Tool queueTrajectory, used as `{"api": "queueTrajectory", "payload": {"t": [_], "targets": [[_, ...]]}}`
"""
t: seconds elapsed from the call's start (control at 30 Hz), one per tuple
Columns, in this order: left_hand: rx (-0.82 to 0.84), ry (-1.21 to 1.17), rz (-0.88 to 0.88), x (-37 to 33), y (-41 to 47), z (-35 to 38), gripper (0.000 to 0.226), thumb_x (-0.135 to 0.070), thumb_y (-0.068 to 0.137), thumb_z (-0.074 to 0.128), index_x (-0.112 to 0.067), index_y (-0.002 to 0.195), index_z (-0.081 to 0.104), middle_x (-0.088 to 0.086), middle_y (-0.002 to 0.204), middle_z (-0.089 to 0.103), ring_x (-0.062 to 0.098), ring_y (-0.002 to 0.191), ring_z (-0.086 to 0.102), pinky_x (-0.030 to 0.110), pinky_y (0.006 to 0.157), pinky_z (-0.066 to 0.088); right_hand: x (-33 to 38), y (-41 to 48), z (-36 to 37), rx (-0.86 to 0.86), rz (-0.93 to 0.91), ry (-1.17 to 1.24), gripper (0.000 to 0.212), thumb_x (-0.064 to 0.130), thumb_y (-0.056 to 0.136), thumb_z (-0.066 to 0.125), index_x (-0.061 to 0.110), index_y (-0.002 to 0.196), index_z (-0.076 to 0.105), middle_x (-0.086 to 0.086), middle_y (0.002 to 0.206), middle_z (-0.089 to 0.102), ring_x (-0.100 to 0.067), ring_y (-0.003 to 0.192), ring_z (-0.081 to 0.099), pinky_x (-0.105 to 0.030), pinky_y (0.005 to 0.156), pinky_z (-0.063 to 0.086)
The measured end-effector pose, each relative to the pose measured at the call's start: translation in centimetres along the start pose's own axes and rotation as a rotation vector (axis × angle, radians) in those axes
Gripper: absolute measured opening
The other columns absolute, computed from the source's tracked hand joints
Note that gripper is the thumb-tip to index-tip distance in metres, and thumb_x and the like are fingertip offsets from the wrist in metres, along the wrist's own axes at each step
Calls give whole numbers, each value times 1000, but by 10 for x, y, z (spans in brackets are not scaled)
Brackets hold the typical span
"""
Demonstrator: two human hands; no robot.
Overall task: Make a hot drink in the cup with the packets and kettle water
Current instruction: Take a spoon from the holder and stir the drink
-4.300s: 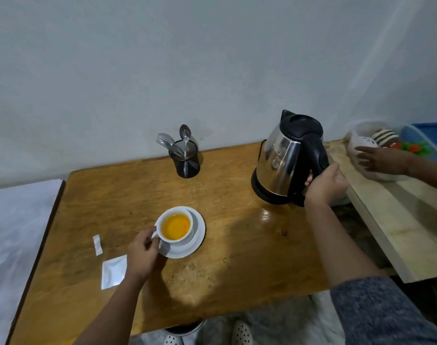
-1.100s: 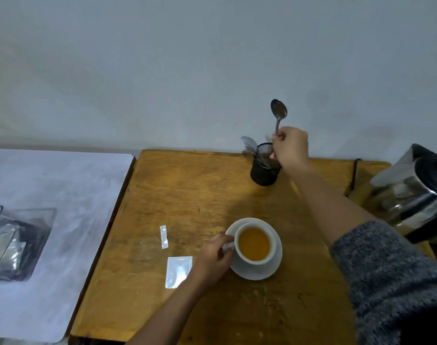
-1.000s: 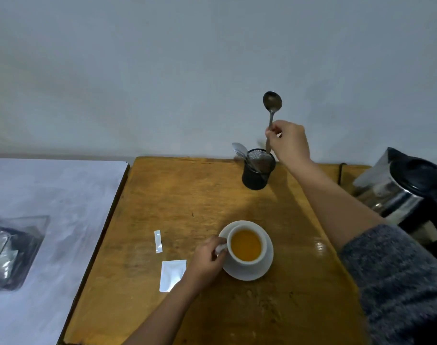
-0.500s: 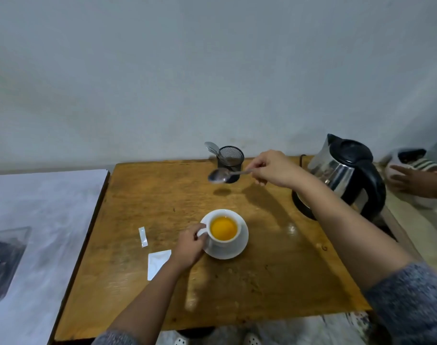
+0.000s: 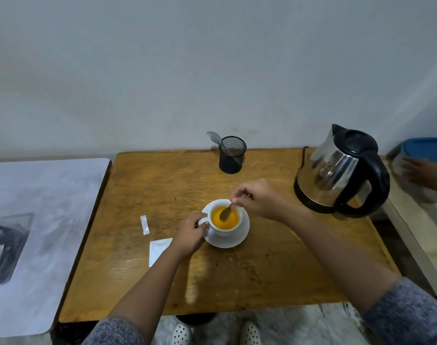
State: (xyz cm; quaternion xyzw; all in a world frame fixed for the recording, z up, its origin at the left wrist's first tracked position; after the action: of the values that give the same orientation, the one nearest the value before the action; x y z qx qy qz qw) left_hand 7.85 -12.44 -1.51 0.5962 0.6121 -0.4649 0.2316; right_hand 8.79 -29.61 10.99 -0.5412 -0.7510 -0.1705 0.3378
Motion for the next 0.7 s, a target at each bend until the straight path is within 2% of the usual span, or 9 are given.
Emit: {"api": "queueTrajectory", "payload": {"t": [0.07, 0.13, 0.23, 0.37, 0.57, 0.7], "targets": [[13, -4, -20, 1, 0, 0, 28, -18, 89, 53, -14, 116, 62, 7, 122, 61, 20, 106, 54, 29, 86, 38, 3, -1, 17, 82, -143, -115, 10, 7, 89, 59, 3, 91, 68, -7, 89, 69, -13, 78, 59, -15, 68, 43], [19, -11, -32, 1, 0, 0, 28, -17, 90, 53, -13, 117, 61, 7, 123, 61, 19, 105, 53, 29, 86, 38, 4, -2, 27, 110, -203, -178, 10, 6, 89, 57, 2, 91, 66, -11, 90, 68, -17, 80, 58, -19, 70, 43], [23, -27, -39, 0, 1, 0, 27, -15, 90, 53, -13, 116, 61, 8, 123, 60, 18, 104, 52, 28, 86, 37, 3, 2, 31, 110, -226, -235, 11, 6, 90, 53, 2, 91, 63, -12, 91, 67, -23, 83, 59, -33, 74, 49], [17, -24, -56, 2, 1, 0, 29, -17, 90, 54, -14, 118, 59, 9, 126, 59, 21, 108, 53, 30, 88, 39, -3, 7, 35, 153, -184, -276, 9, 10, 92, 50, 7, 87, 58, -8, 86, 61, -23, 79, 56, -41, 73, 51], [24, -5, -56, 2, 0, 0, 31, -20, 90, 53, -15, 120, 58, 9, 128, 58, 23, 112, 53, 31, 90, 40, -8, 9, 33, 93, -124, -139, 10, 11, 91, 55, 4, 87, 61, -10, 83, 67, -21, 77, 61, -33, 69, 50], [24, -2, -39, 0, 0, 1, 29, -18, 90, 53, -14, 119, 59, 8, 125, 59, 18, 103, 52, 29, 86, 38, -10, 9, 39, -52, -137, -9, 9, 5, 88, 58, -1, 82, 63, -12, 73, 69, -17, 66, 62, -12, 59, 43]]}}
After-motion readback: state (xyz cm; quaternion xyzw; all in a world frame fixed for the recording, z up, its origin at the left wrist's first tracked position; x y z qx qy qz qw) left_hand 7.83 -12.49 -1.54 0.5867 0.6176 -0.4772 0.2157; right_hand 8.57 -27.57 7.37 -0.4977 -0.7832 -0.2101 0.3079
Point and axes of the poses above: each hand's wrist, its own y-axis towards the middle knuckle, its own z-axis out of the palm, x = y × z, the point moved 6 cm from there along y, towards the middle knuckle
